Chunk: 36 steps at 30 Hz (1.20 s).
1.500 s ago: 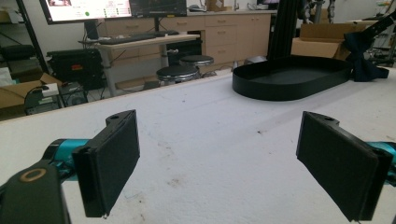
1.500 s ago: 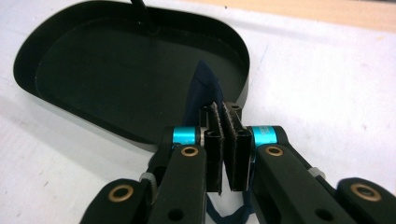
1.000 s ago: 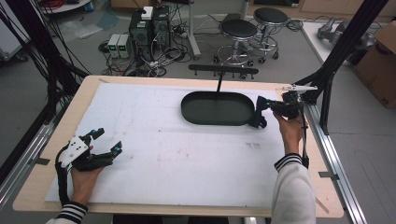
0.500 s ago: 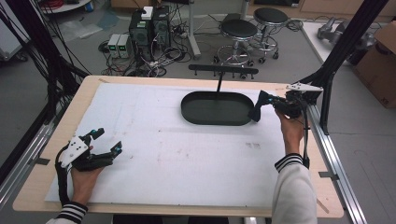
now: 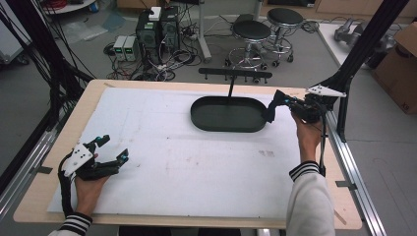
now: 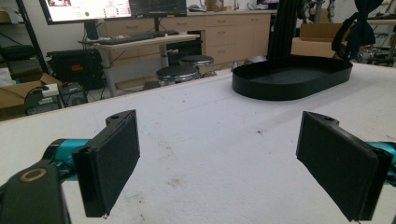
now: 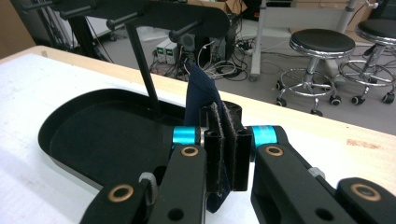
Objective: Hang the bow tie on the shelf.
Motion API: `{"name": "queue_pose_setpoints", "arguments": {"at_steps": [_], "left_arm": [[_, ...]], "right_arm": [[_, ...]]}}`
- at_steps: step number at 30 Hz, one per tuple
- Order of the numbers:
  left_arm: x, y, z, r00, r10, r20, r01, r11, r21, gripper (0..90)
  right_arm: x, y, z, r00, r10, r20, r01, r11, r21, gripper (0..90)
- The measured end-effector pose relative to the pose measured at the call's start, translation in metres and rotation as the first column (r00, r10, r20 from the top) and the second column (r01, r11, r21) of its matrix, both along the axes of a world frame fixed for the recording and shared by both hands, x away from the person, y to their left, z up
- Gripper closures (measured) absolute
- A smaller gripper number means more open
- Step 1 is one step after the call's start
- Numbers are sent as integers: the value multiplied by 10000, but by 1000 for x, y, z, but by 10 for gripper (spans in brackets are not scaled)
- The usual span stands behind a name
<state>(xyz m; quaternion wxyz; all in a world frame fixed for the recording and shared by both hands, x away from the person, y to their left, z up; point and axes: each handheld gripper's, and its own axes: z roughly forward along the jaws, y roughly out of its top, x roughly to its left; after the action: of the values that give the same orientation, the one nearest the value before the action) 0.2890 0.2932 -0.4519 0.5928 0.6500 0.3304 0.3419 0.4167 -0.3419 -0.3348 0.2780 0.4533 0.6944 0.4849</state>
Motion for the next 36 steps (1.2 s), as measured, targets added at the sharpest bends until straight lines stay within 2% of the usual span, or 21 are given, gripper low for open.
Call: {"name": "queue_pose_setpoints", "arguments": {"at_steps": [9,19,21,28,30,35,36], "left_arm": [[0,0,0,10000,-1,0,1,10000,-15,138],[0,0,0,10000,11,-15,-11,10000,-70,138],[0,0,0,10000,9,-12,-9,10000,-66,138],[0,0,0,10000,-4,-31,4,10000,-67,138],[0,0,0,10000,5,-24,-5,10000,-70,138],[0,0,0,10000,-7,-30,6,10000,-66,138],[0,0,0,10000,-1,-20,1,10000,-67,138]], "right_arm": [[-6,1,7,9985,-198,519,188,9996,195,876],[-8,8,19,9949,-242,981,230,9996,134,876],[-9,10,21,9924,-311,1188,305,9995,71,876],[-9,9,23,9898,-530,1322,468,9977,499,876],[-8,10,27,9909,-478,1255,417,9978,509,876],[-6,17,41,9864,-435,1586,368,9983,452,877],[-5,19,42,9876,-419,1514,344,9981,520,876]]}}
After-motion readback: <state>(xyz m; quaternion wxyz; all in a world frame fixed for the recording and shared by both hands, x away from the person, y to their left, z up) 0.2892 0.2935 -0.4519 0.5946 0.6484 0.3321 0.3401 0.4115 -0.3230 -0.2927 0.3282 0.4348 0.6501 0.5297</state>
